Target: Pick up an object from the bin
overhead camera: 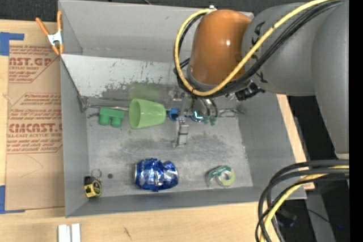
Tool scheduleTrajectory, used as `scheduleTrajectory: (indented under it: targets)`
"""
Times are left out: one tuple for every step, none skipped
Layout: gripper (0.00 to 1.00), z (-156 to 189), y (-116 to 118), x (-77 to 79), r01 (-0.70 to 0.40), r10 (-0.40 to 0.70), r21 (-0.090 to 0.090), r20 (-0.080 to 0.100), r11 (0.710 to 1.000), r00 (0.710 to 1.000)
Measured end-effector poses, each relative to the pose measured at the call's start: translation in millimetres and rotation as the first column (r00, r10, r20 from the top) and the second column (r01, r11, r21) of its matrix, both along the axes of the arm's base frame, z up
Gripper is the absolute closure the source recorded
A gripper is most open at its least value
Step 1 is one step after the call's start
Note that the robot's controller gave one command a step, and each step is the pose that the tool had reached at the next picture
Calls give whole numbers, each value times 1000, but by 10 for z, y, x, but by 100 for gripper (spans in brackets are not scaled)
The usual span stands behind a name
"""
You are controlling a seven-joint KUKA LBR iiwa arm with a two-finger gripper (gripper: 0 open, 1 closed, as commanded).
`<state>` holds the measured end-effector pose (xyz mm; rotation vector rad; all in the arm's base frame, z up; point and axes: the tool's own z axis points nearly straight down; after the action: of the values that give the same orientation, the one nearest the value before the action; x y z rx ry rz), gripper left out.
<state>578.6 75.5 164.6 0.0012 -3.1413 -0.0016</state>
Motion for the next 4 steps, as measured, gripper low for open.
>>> scheduleTrajectory:
  targets:
    - [0, -632, 782, -280, 81, -81, 4, -3, 997, 997]
    - [0, -647, 76, -599, -79, 79, -3, 2, 997, 997]
    - [0, -911, 452, -892, 18, -18, 3, 27, 1000, 999]
    - [100, -915, 444, -934, 18, -18, 0, 8, 1000, 1000]
